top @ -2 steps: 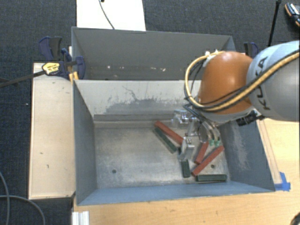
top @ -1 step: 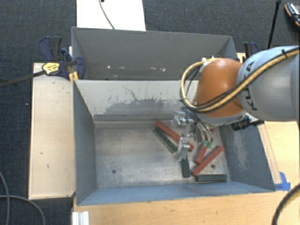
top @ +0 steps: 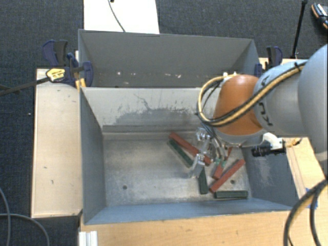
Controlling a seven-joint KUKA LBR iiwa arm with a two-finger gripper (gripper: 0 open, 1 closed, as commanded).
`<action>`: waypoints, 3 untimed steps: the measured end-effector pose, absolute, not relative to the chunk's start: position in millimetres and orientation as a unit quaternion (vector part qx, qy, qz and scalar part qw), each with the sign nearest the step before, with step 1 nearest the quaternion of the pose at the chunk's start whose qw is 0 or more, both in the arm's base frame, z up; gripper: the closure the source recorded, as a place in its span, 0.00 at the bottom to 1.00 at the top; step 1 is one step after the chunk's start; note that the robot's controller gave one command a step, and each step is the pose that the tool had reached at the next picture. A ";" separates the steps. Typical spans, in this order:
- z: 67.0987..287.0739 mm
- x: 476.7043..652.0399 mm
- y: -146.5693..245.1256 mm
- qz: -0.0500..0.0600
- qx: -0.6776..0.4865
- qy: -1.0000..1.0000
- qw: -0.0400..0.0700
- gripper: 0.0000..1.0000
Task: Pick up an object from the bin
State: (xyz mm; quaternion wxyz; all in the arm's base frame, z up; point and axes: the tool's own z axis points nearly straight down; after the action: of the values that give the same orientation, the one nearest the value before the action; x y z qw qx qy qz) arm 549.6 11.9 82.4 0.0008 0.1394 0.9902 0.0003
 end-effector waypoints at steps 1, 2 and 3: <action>82.1 556.6 16.8 0.000 0.141 0.990 0.000 0.00; 79.7 555.3 23.2 0.000 0.184 0.983 0.000 0.00; 70.6 535.4 43.8 0.001 0.168 0.986 0.001 1.00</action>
Offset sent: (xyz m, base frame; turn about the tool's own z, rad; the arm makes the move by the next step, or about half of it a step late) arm 0.0031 0.0156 -0.0124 0.1529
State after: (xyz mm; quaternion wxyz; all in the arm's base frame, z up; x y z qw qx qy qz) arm 535.4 43.8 70.6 0.0009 0.1684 0.9857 0.0006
